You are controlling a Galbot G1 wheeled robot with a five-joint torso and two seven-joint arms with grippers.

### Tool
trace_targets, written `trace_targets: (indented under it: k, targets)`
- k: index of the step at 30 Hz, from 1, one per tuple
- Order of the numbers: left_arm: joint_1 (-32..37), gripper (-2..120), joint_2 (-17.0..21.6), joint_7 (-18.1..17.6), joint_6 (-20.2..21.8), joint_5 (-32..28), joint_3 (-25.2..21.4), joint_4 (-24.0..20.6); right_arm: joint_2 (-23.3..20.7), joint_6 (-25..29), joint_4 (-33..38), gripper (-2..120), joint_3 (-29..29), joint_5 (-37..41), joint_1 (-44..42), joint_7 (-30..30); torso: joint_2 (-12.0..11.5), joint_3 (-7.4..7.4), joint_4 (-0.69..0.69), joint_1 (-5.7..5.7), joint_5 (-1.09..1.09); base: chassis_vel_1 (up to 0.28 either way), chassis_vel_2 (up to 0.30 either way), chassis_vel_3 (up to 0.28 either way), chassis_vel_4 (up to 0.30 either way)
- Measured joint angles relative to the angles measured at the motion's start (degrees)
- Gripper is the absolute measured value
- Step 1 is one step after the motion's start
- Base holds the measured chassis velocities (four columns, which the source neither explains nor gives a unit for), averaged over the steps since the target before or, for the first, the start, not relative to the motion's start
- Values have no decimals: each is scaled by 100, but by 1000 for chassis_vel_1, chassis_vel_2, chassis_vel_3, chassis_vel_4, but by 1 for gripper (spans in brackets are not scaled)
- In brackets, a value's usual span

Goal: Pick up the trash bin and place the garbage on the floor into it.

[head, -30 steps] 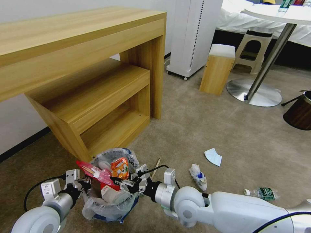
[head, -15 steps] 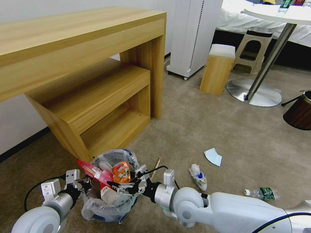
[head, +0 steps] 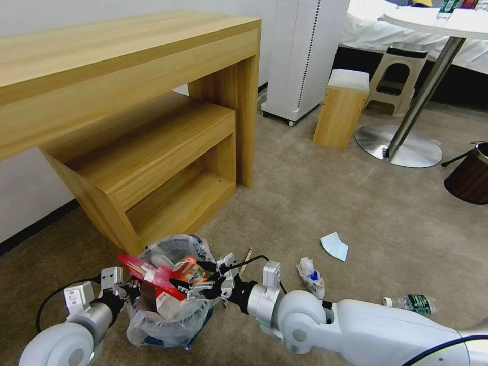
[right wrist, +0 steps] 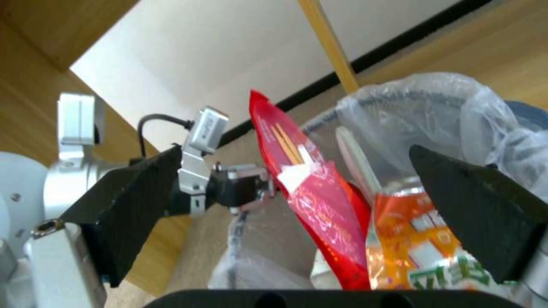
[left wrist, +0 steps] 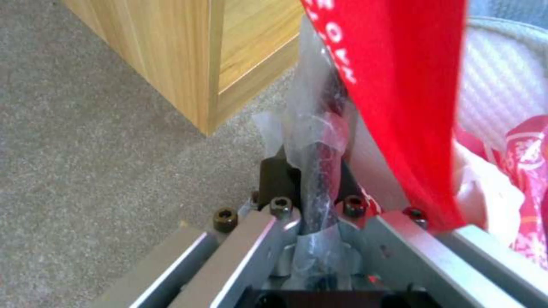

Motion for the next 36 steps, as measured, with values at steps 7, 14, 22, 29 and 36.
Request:
trace_targets:
  k: [7, 14, 22, 29, 36]
  targets:
    - [13, 0, 10, 8, -12, 5, -18, 28, -61, 23, 52, 97, 389, 44, -52, 23, 0, 0, 1, 0, 0, 0, 0, 0, 0]
    - [-13, 0, 9, 18, -19, 8, -1, 62, -349, 73, -56, 93, 1128, 73, -430, 194, 0, 0, 0, 0, 1, 0, 0, 0, 0]
    - [8, 0, 33, 52, -36, 28, 4, 93, -799, 254, -337, 96, 2289, 296, -1279, 205, 0, 0, 0, 0, 2, 0, 0, 0, 0]
    - [27, 0, -5, 71, -40, 74, 31, 100, -1195, 553, -770, 99, 2768, 103, -2152, 122, 0, 0, -1, 0, 1, 0, 0, 0, 0]
    - [95, 0, -79, 100, -65, 138, 19, 79, -1220, 637, -1226, 98, 2659, -598, -2196, 54, 0, 0, 0, 0, 0, 0, 0, 0, 0]
